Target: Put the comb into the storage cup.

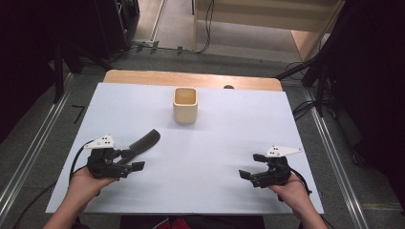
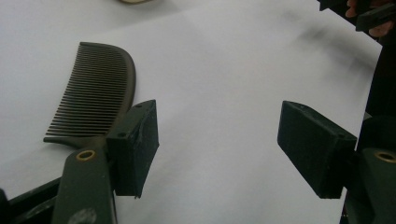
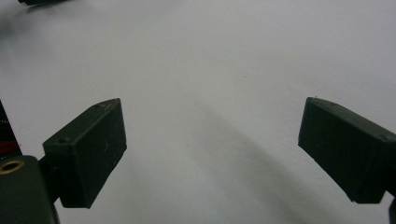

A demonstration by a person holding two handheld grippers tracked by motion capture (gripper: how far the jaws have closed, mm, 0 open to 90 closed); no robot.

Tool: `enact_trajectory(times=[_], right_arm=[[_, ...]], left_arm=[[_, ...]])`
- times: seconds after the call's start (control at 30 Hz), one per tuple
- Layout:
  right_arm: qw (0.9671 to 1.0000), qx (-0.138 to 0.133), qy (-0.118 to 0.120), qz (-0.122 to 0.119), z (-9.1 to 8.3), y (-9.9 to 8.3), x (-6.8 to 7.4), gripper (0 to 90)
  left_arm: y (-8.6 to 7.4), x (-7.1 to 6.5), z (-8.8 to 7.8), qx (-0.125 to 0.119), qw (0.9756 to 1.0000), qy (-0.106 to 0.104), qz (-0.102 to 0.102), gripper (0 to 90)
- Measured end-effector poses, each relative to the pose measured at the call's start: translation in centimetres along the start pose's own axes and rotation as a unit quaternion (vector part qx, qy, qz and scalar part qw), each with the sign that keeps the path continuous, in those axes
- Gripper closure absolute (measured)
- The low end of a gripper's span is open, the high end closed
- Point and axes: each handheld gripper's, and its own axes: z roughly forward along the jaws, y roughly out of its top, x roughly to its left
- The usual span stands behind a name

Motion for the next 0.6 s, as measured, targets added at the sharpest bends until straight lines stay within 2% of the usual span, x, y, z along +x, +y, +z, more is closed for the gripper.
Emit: enact_trajectory(times=[0.3, 0.4, 0.47, 0.53, 0.6], right_arm=[[1.0, 0.003, 0.001, -0.001, 0.1, 0.0, 0.0, 6.1], [1.0, 0.003, 0.001, -0.001, 0.1, 0.0, 0.0, 6.1], [1.0, 0.003, 0.001, 0.0, 0.1, 0.0, 0.0, 6.1], [1.0, 0.003, 0.002, -0.001, 0.1, 0.0, 0.0, 6.1], [1.0, 0.003, 0.002, -0.001, 0.1, 0.0, 0.0, 6.1]], left_arm=[[0.2, 0.2, -0.1, 0.007, 0.9999, 0.009, 0.008, 30.3], [0.4, 0.2, -0.4, 0.004, 0.9997, 0.013, 0.02, 26.7], [0.4, 0.4, -0.6, 0.0, 0.9996, 0.006, 0.027, 23.9], [0.4, 0.6, -0.8, 0.002, 0.9996, 0.007, 0.026, 23.0], [0.5, 0.8, -1.0, 0.006, 0.9996, 0.019, 0.022, 23.0]])
